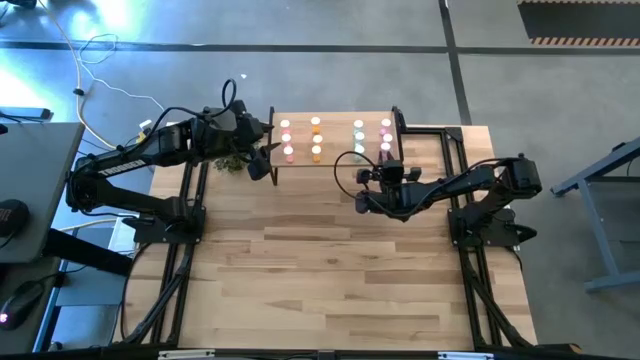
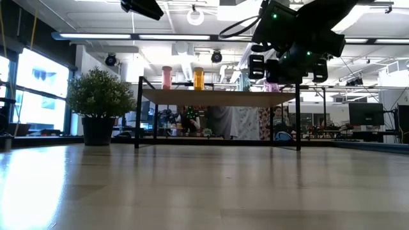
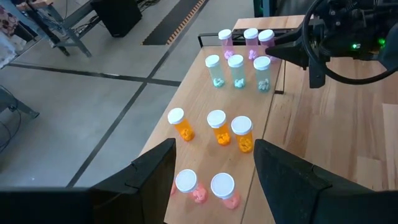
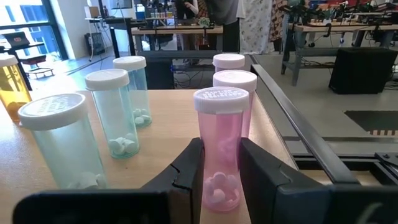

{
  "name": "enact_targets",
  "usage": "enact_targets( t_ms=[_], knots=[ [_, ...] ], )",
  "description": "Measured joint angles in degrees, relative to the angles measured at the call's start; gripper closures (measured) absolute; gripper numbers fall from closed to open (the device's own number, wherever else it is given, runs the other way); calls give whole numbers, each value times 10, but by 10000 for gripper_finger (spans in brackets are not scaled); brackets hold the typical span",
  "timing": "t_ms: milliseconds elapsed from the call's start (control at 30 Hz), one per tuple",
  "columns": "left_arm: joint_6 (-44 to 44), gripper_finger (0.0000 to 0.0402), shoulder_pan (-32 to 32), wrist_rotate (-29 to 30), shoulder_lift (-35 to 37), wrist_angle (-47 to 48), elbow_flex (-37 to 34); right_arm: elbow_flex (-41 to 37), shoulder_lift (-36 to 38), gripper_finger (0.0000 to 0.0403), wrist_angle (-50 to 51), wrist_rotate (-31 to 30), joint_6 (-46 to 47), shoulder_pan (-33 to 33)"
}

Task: Pick and place medicine bottles onto shelf by color
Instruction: Put the top violet pill bottle on the shelf aligned with the other violet pill bottle, then adjust the pill bottles

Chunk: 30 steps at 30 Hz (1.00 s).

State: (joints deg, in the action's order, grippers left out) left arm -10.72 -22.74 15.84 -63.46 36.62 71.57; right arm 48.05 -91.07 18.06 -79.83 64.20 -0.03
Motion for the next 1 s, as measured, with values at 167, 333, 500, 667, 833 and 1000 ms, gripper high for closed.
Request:
enact_targets(
  t_ms=[167, 333, 500, 667, 833, 1000],
  knots=[
    [0, 195, 0, 0, 0, 0, 0, 0, 0, 324, -2, 0, 3, 0],
    [0, 195, 0, 0, 0, 0, 0, -1, -1, 288, -14, 22, 3, 0],
    [0, 195, 0, 0, 0, 3, 0, -2, -2, 261, -18, 29, 4, 0],
    [0, 195, 0, 0, 0, 9, 0, -2, -2, 258, -26, 18, 0, 0],
    [0, 195, 0, 0, 0, 11, 0, -2, 4, 258, -26, 10, -2, 0],
    [0, 195, 0, -1, 0, 11, 0, -2, 13, 259, -26, 13, -2, 7]
  ],
)
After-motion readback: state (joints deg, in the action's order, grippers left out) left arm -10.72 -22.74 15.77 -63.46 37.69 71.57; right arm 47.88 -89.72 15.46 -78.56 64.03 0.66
